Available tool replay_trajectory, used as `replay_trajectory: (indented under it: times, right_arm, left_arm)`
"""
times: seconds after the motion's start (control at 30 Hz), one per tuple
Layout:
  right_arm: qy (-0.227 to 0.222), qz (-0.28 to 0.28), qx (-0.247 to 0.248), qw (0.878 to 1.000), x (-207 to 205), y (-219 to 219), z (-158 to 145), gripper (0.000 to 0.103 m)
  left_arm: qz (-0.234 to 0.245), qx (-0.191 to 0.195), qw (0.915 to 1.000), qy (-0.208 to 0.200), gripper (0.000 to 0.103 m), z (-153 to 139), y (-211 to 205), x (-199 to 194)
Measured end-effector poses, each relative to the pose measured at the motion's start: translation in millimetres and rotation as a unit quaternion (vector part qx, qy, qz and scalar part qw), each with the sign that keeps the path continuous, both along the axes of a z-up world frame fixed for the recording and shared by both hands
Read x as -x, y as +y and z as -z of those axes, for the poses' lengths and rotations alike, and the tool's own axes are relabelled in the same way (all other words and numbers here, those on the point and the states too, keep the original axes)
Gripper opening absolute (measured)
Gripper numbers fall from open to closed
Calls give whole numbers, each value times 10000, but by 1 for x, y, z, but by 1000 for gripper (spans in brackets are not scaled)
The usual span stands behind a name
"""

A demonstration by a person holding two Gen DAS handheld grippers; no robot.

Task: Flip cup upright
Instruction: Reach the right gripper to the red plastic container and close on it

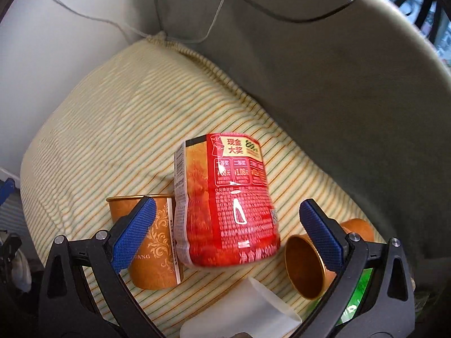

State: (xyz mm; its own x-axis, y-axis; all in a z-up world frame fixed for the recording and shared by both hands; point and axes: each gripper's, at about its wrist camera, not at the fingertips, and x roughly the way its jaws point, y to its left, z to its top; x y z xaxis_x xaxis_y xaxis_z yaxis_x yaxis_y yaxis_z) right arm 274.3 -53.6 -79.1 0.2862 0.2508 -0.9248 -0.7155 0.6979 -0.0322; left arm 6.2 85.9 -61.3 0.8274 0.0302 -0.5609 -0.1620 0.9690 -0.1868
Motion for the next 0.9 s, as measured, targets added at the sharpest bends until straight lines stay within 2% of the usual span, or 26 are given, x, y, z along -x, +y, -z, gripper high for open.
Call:
replay_trajectory:
  times: [0.2,0.23,0.3,0.37,0.6,0.9]
  right_arm:
    - [501,-4,19,9987,-20,7,18,103]
    - [556,-5,31,9984,-22,8,20,101]
    - [647,-15,40,9979,-23,9,26,88]
    - [713,24,-3,9975,-26,8,29,87]
    - [547,2,-65,9985,-16,-1,17,86]
    - [153,117,-351,9992,-4,-17,-29,86]
  left_arm:
    - [-25,19,10000,2,91,2,5,-1]
    - [-29,14,10000,4,91,2,5,-1]
    - [-36,7,10000,7,91,1,6,-2]
    - [-46,-1,10000,5,91,2,6,-2]
    - [-33,-50,10000,-29,91,-1,3,-3]
    - [17,-129,9998,-138,91,-8,-3,3]
